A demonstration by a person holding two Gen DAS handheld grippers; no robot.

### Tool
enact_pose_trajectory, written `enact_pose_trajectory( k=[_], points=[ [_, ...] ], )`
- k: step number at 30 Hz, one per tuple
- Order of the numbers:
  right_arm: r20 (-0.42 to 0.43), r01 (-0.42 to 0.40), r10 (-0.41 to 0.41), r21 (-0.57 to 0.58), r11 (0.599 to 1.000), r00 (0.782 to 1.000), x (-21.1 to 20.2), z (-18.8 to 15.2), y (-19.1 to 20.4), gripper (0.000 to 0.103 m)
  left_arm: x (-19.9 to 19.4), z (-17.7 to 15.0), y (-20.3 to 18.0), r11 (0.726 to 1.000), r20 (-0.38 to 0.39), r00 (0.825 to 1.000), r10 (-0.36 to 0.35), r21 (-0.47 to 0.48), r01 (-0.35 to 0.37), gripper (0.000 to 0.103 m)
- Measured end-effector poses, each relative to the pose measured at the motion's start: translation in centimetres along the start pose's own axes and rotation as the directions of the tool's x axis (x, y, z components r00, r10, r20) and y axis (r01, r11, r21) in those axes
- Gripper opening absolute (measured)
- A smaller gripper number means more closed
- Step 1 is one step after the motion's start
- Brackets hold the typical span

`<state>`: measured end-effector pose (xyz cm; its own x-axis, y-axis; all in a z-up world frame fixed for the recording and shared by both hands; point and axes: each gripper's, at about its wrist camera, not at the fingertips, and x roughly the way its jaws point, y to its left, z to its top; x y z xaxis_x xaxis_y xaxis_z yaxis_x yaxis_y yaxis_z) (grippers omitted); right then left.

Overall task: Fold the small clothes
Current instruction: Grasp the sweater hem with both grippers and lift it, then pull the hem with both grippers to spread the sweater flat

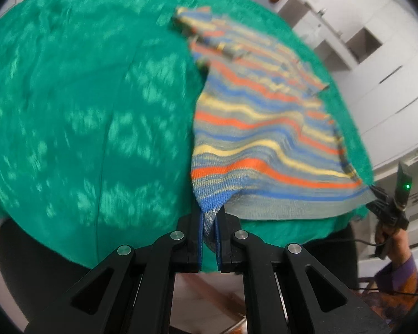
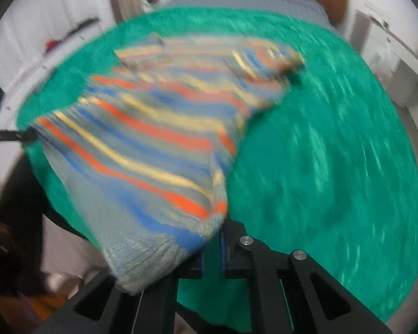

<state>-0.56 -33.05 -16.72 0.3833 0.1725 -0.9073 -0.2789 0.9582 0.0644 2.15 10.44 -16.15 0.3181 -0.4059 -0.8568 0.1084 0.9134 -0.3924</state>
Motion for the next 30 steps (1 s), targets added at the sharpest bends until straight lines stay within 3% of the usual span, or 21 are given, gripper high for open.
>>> enact_pose_trajectory(
  k=[2, 3, 5, 6, 7, 10, 11, 12, 15, 19, 20, 21, 22, 24, 30],
  points=[
    [-0.059, 0.032, -0.028, 0.064, 0.997, 0.998, 1.0, -2.0, -1.3, 0.010, 0.7, -0.5, -0.3, 1.000, -0.011, 1.000, -0.003, 0.003, 0.003, 0.005],
    [-0.061, 0.040, -0.034, 0.094, 0.995, 0.998, 0.9, -2.6, -1.8, 0.018, 0.7, -0.8, -0.5, 1.000, -0.011, 1.000, 0.000, 0.012, 0.000, 0.005],
    [-0.038, 0.019, -0.013, 0.164, 0.986, 0.999, -0.1, -3.3, -2.5, 0.045, 0.8, -1.2, -0.9, 1.000, -0.012, 1.000, -0.001, 0.027, 0.001, 0.005],
    [-0.016, -0.006, 0.009, 0.199, 0.980, 1.000, -0.9, -3.7, -2.6, 0.066, 0.8, -1.3, -0.9, 0.999, -0.014, 1.000, -0.004, 0.033, 0.004, 0.006],
    [0.016, -0.038, 0.035, 0.240, 0.970, 0.999, -1.6, -4.0, -2.8, 0.071, 0.8, -1.5, -0.9, 0.999, -0.016, 1.000, -0.005, 0.041, 0.005, 0.006],
    [0.070, -0.161, 0.146, 0.310, 0.937, 0.987, -2.7, -4.4, -2.7, 0.071, 0.7, -1.4, -0.9, 0.999, -0.012, 1.000, -0.007, 0.048, 0.007, 0.010],
    [0.081, -0.208, 0.192, 0.328, 0.921, 0.978, -2.6, -4.5, -2.4, 0.071, 0.7, -1.3, -0.7, 0.999, -0.007, 1.000, -0.013, 0.050, 0.013, 0.021],
    [0.080, -0.226, 0.212, 0.337, 0.914, 0.974, -2.3, -4.7, -2.2, 0.071, 0.5, -1.4, -0.5, 0.999, -0.002, 1.000, -0.021, 0.049, 0.021, 0.039],
    [0.047, -0.229, 0.228, 0.377, 0.898, 0.973, -0.4, -5.4, -2.1, 0.071, 0.0, -1.5, -0.1, 0.998, 0.033, 0.998, -0.045, 0.051, 0.043, 0.073],
    [0.055, -0.278, 0.287, 0.465, 0.840, 0.956, 1.9, -6.1, -2.9, 0.071, 1.4, -1.2, 0.7, 0.999, 0.011, 0.999, -0.043, 0.018, 0.043, 0.075],
    [0.064, -0.290, 0.295, 0.474, 0.832, 0.953, 2.3, -6.0, -3.0, 0.070, 2.1, -1.1, 0.8, 0.999, -0.010, 0.999, -0.051, 0.004, 0.051, 0.074],
    [0.076, -0.313, 0.316, 0.477, 0.821, 0.946, 2.6, -5.9, -3.1, 0.059, 2.9, -1.1, 0.8, 0.998, -0.034, 0.998, -0.057, -0.006, 0.057, 0.069],
    [0.083, -0.340, 0.344, 0.480, 0.809, 0.935, 2.9, -5.8, -3.1, 0.033, 3.9, -1.0, 0.5, 0.998, -0.069, 0.996, -0.064, -0.006, 0.063, 0.062],
    [0.070, -0.351, 0.365, 0.484, 0.802, 0.928, 3.2, -5.3, -3.1, 0.007, 5.0, -1.3, -0.2, 0.997, -0.115, 0.990, -0.079, 0.014, 0.081, 0.005],
    [0.057, -0.343, 0.352, 0.410, 0.845, 0.934, -1.6, -4.3, -2.9, 0.006, 1.8, -2.3, -0.4, 0.994, -0.115, 0.990, -0.083, 0.055, 0.089, 0.004]
  ],
)
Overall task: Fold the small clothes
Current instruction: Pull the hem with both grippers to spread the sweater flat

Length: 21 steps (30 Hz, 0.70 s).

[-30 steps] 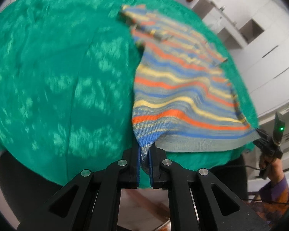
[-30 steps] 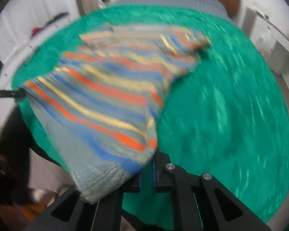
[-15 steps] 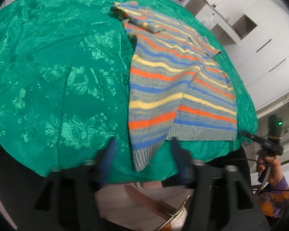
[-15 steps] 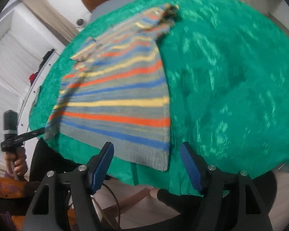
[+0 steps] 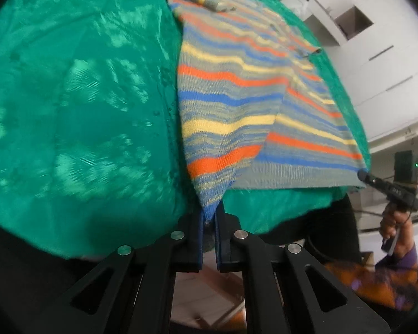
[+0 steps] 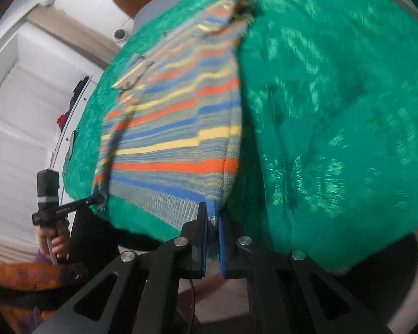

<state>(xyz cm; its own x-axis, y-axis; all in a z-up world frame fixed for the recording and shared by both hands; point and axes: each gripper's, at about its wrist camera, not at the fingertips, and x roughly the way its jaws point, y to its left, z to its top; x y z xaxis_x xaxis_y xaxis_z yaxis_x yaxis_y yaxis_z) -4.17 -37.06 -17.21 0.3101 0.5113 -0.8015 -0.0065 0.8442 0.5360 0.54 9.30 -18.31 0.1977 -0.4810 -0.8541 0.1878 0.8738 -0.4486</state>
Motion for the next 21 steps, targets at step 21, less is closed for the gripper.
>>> enact_pose_trajectory(
  k=[21],
  points=[
    [-0.097, 0.238, -0.238, -0.004, 0.971, 0.967, 5.3, -2.5, -0.8, 0.006, 4.0, -1.0, -0.6, 0.949, -0.026, 0.950, 0.311, 0.064, -0.309, 0.004]
  ],
)
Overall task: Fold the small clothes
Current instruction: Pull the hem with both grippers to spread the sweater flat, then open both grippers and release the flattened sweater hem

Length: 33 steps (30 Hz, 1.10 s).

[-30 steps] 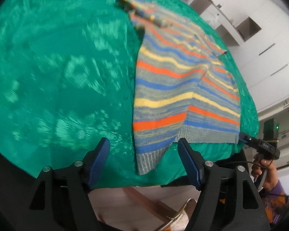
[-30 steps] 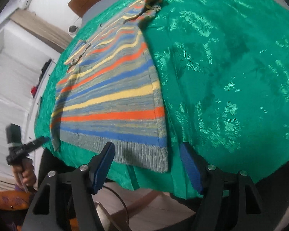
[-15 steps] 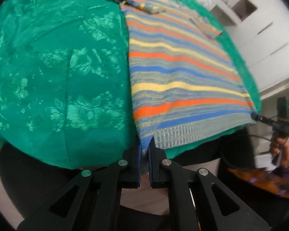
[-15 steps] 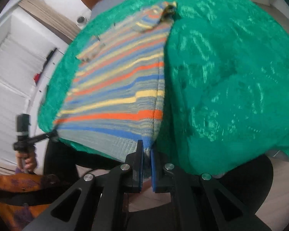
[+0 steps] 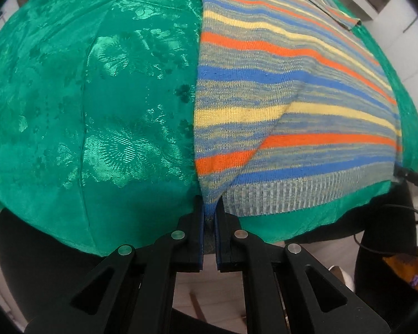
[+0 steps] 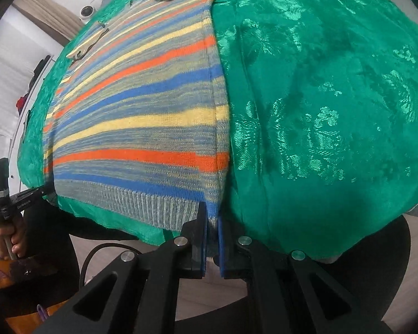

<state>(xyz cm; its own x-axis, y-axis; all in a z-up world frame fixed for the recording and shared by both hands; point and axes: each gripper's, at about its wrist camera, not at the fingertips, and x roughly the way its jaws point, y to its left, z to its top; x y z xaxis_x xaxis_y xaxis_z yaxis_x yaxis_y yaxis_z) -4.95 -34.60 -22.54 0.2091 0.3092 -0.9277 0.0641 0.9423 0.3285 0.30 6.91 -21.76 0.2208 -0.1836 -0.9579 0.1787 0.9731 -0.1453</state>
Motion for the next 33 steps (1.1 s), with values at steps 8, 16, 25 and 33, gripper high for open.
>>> enact_pose_trajectory(
  k=[8, 16, 25, 33],
  points=[
    [0.026, 0.038, -0.038, -0.019, 0.999, 0.999, 0.0, -0.4, 0.1, 0.006, 0.8, -0.6, -1.6, 0.999, 0.021, 0.999, 0.032, 0.022, -0.032, 0.010],
    [0.034, 0.063, -0.064, 0.022, 0.998, 0.997, -1.0, -1.3, -0.4, 0.039, -1.6, -2.2, -1.9, 0.998, 0.081, 0.995, 0.054, 0.011, -0.055, 0.052],
    [0.152, 0.283, -0.280, 0.008, 0.959, 0.948, -5.1, -1.5, 0.7, 0.055, -7.7, -0.6, -1.8, 0.989, 0.328, 0.933, 0.149, -0.031, -0.147, 0.091],
    [0.342, 0.485, -0.440, -0.054, 0.873, 0.830, -8.5, 3.0, 6.9, 0.073, -7.5, 2.7, -0.8, 0.977, 0.388, 0.897, 0.209, -0.118, -0.177, 0.096]
  ],
)
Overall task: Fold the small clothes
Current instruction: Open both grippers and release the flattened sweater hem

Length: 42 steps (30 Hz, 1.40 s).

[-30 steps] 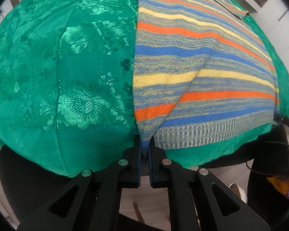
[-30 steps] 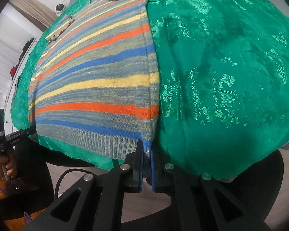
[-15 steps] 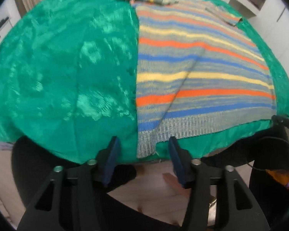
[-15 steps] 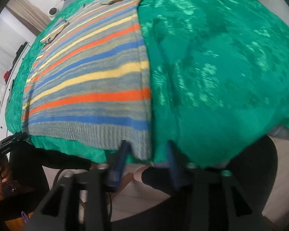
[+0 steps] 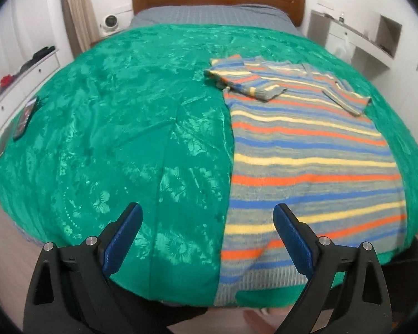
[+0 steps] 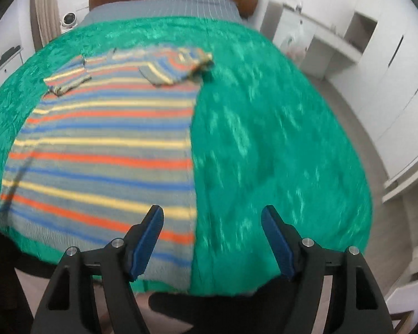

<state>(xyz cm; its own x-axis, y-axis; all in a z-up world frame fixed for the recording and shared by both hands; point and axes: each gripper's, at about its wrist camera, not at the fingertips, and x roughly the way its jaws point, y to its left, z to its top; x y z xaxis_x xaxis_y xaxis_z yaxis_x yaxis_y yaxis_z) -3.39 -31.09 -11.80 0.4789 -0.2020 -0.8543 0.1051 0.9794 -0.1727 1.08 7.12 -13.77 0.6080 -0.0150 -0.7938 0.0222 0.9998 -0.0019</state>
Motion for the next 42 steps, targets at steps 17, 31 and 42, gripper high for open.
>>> enact_pose_trajectory(
  k=[17, 31, 42],
  points=[
    [-0.019, 0.145, -0.145, 0.016, 0.989, 0.989, -0.3, 1.0, 0.1, 0.080, 2.2, -1.7, 0.8, 0.994, -0.072, 0.991, 0.109, 0.015, -0.108, 0.096],
    [0.002, 0.167, -0.167, 0.000, 0.986, 0.986, -1.3, 1.7, 0.2, 0.080, 6.2, -0.4, 3.9, 0.984, -0.119, 0.978, 0.169, -0.041, -0.175, 0.097],
    [0.004, 0.186, -0.186, -0.018, 0.982, 0.982, -1.3, 2.0, 0.4, 0.080, 7.8, -1.5, 5.2, 0.983, -0.122, 0.986, 0.114, -0.128, -0.129, 0.103]
  ],
)
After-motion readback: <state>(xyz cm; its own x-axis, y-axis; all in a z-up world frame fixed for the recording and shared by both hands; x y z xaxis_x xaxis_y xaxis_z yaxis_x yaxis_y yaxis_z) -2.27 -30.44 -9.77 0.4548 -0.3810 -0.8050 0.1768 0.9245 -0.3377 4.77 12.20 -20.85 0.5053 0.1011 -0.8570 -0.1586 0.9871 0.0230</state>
